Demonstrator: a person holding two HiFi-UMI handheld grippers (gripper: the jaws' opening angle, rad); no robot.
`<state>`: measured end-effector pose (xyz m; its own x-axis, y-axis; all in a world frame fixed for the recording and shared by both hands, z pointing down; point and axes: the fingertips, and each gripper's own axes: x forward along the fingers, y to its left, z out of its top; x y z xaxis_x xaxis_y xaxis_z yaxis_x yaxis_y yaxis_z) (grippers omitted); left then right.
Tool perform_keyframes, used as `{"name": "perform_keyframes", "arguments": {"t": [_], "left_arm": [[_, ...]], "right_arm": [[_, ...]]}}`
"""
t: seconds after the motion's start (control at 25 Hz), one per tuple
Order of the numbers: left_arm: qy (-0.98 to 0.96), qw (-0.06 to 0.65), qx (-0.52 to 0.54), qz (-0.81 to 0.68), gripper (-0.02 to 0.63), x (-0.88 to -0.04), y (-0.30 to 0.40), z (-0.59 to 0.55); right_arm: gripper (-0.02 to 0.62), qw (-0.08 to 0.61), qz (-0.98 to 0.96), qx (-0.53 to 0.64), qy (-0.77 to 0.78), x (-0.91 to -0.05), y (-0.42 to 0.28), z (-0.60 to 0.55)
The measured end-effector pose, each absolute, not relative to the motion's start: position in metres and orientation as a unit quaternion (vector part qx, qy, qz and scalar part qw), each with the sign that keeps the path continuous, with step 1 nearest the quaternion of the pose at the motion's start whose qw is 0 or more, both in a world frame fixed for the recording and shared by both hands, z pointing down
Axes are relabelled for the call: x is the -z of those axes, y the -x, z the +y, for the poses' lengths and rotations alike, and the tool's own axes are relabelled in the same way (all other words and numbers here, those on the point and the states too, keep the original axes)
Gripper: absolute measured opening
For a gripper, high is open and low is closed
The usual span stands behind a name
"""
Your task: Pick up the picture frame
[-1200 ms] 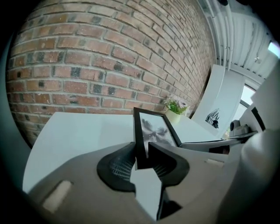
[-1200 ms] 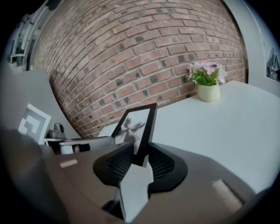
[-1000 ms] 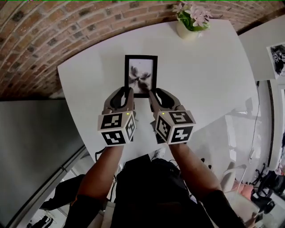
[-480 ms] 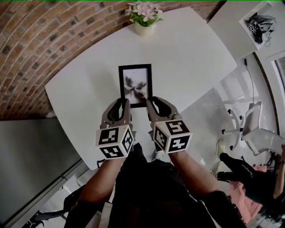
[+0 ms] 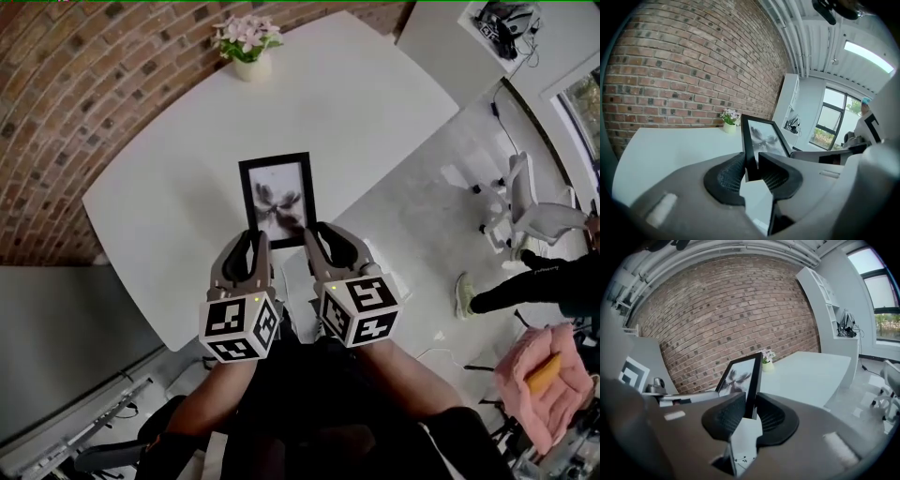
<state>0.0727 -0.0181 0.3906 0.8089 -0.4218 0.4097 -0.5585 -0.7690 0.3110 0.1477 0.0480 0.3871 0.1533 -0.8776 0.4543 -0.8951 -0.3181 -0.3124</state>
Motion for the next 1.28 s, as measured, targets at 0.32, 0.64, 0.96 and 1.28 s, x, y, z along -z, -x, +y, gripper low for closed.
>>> {"name": "perform_keyframes", "arguments": {"t": [0.32,0.64,0.96,1.28], "left_arm": [[-0.937,0.207,-0.150,-0.237,0.081,-0.373,-0.076,0.067],[-0.944,0.205,-0.158,-0.204,0.080,-0.370,-0.078,0.135],[-0.951,0.197,-0.161,-0.172,0.080,-0.367,-0.091,0.176],[-0.953,0.196,-0.167,-0.159,0.080,-0.368,-0.092,0.184]], "right_arm": [[0.069,0.008,-0.570,-0.274,-0.775,-0.369,-0.149,0.136],[0.069,0.002,-0.550,-0.275,-0.789,-0.365,-0.147,0.209],[0.067,-0.002,-0.527,-0.274,-0.805,-0.363,-0.156,0.252],[0.066,-0.005,-0.518,-0.272,-0.811,-0.362,-0.156,0.262]]}}
